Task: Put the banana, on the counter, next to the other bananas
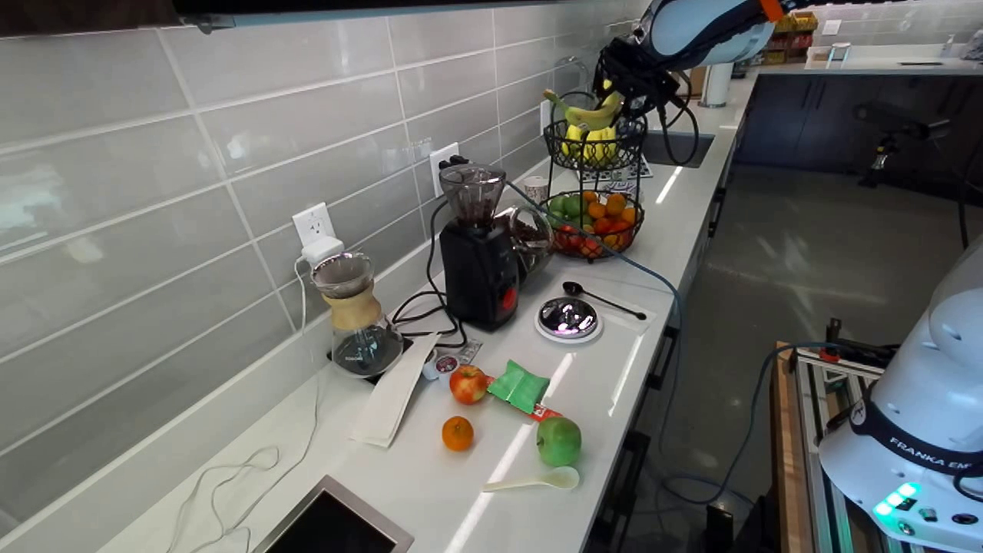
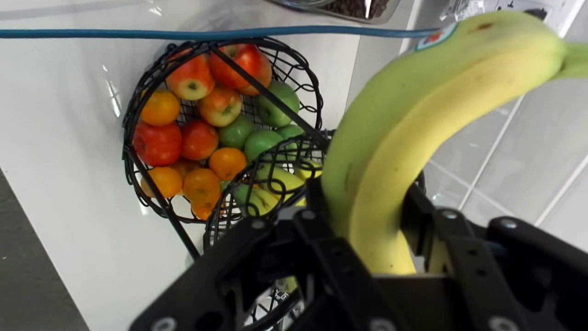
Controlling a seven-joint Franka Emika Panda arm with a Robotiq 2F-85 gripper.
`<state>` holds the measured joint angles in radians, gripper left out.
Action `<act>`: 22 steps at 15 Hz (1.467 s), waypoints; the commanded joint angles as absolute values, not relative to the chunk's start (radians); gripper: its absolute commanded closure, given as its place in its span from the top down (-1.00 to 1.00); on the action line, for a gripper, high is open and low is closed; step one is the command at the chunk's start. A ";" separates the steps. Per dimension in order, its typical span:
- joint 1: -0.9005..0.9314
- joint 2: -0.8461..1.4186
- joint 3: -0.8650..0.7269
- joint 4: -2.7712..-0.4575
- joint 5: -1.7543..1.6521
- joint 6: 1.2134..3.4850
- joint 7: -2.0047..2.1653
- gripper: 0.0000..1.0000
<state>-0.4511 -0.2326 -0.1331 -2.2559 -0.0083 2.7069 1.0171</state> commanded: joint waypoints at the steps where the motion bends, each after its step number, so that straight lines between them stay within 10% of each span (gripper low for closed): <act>1: -0.464 -0.218 -0.154 -2.232 -0.029 2.745 1.123 -0.65; 22: -0.412 -0.200 -0.218 -2.136 0.001 2.599 1.174 -0.65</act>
